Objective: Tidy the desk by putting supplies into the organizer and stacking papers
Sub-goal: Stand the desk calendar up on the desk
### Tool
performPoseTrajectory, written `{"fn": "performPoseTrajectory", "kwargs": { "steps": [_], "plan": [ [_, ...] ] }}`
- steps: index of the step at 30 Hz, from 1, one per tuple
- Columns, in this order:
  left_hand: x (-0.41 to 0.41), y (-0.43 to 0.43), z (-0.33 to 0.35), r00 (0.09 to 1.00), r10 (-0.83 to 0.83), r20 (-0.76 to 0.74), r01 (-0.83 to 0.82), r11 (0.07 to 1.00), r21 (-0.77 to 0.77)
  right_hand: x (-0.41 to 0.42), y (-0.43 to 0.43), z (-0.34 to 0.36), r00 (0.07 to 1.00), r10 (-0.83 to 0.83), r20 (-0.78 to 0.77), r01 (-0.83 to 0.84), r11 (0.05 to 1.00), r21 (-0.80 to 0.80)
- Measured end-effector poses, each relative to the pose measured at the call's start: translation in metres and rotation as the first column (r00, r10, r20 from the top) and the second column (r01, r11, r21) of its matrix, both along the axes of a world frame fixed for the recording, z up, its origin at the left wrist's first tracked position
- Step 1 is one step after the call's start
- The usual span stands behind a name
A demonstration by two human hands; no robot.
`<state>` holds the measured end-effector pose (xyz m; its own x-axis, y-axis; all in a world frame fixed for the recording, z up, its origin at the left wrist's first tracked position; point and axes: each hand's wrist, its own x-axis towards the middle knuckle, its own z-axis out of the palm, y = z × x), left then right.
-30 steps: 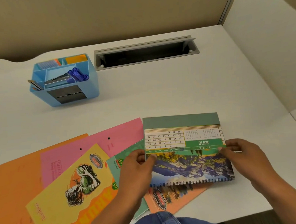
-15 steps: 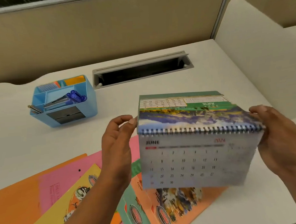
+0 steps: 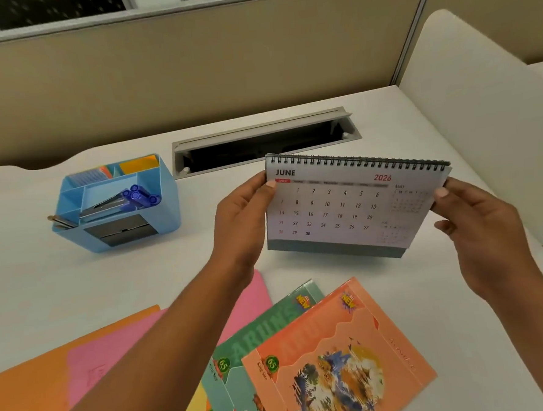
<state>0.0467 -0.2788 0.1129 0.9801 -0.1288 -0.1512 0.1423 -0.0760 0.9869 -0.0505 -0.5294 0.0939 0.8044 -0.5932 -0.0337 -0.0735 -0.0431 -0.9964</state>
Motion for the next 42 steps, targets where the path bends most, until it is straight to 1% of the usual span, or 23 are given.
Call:
{"fn": "performPoseTrajectory", "kwargs": {
  "steps": [5, 10, 14, 21, 32, 36, 39, 42],
  "plan": [
    [0.025, -0.021, -0.001, 0.999, -0.019, 0.035, 0.017, 0.999, 0.046, 0.031, -0.003, 0.000, 0.998, -0.053, -0.012, 0.053, 0.999, -0.006],
    [0.058, -0.040, -0.009, 0.997, -0.073, -0.009, 0.074, 0.995, 0.064, 0.060, -0.008, 0.002, 0.992, -0.122, -0.014, 0.122, 0.993, -0.001],
    [0.082, -0.053, -0.010, 0.993, -0.112, -0.045, 0.115, 0.992, 0.055, 0.079, -0.016, -0.001, 0.984, -0.166, -0.057, 0.165, 0.986, -0.021],
    [0.108, -0.062, -0.012, 0.995, -0.100, -0.030, 0.102, 0.993, 0.062, 0.095, -0.022, -0.007, 0.983, -0.170, -0.063, 0.171, 0.985, 0.004],
    [0.112, -0.066, -0.027, 0.994, -0.111, -0.023, 0.111, 0.994, 0.020, 0.093, -0.025, -0.024, 0.979, -0.202, -0.028, 0.202, 0.979, 0.013],
    [0.114, -0.072, -0.022, 0.988, -0.149, -0.036, 0.150, 0.988, 0.027, 0.097, -0.024, -0.022, 0.982, -0.187, -0.025, 0.187, 0.982, 0.013],
    [0.117, -0.075, -0.019, 0.983, -0.180, -0.023, 0.181, 0.982, 0.059, 0.102, -0.022, -0.018, 0.988, -0.153, -0.028, 0.152, 0.988, -0.012],
    [0.119, -0.078, -0.017, 0.982, -0.183, -0.032, 0.185, 0.981, 0.058, 0.105, -0.022, -0.015, 0.990, -0.136, -0.036, 0.135, 0.991, -0.024]
  ]
}}
